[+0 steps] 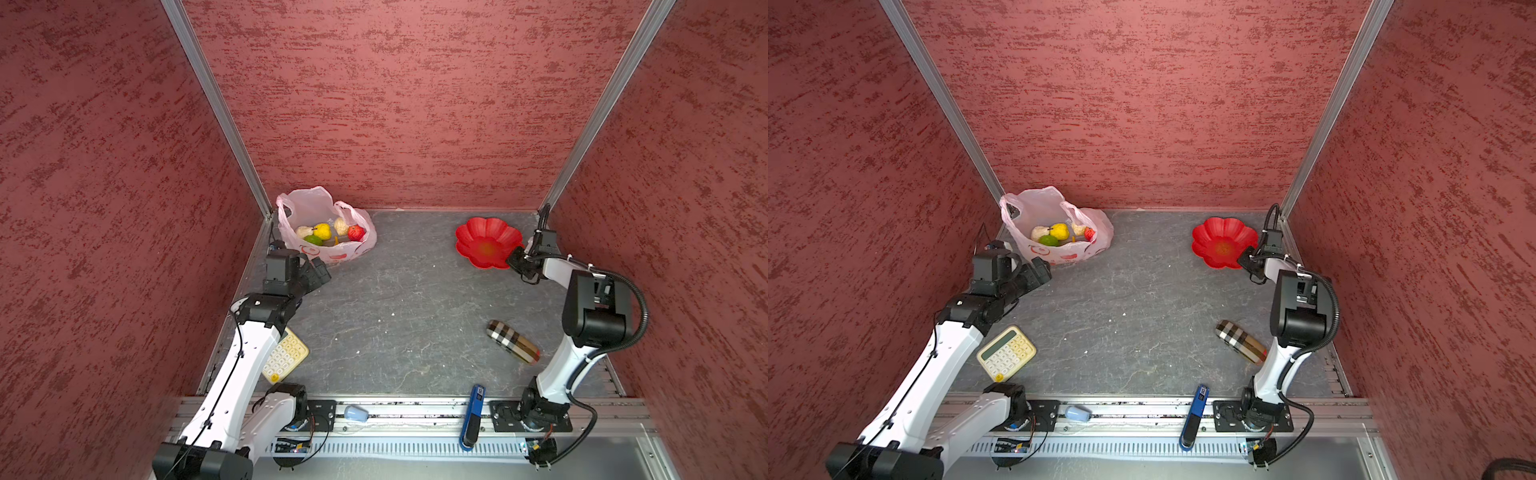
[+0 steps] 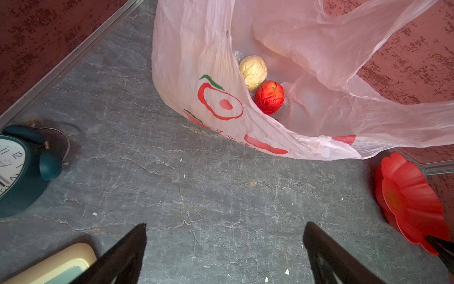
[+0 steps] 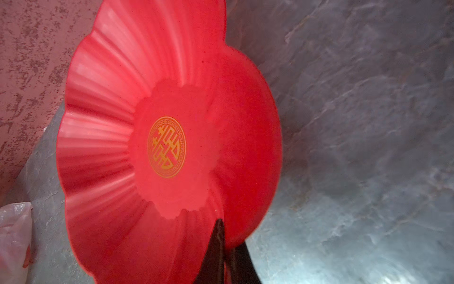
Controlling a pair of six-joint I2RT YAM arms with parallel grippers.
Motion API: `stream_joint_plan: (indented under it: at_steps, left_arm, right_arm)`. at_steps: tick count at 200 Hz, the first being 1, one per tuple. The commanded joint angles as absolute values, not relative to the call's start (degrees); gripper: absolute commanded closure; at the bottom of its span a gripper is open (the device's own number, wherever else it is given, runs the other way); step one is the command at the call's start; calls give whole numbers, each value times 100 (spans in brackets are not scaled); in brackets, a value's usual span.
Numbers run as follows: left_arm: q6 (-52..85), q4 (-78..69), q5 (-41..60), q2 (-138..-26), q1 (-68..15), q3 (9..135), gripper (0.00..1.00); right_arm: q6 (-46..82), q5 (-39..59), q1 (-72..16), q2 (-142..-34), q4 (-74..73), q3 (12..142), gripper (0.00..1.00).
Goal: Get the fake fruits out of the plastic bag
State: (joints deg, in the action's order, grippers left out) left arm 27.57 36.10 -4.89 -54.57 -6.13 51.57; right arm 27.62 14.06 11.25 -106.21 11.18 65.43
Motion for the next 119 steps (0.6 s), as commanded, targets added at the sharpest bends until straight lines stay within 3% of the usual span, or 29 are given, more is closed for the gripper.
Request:
stream_joint_plan:
  at_steps: [1, 76, 119]
  left_arm:
    - [2672, 3619, -448, -5391, -624, 5237, 0]
    - [2579, 3880, -257, -5145, -593, 5379, 1]
    - [2614, 3990, -238, -4981, -578, 5309, 0]
  right_arm:
    - [2658, 1220, 850, -10154, 1378, 6166, 100]
    - [3562, 916, -304, -8096, 1382, 4119, 100]
    - [3718, 563, -353, -7588, 1608, 3705, 97]
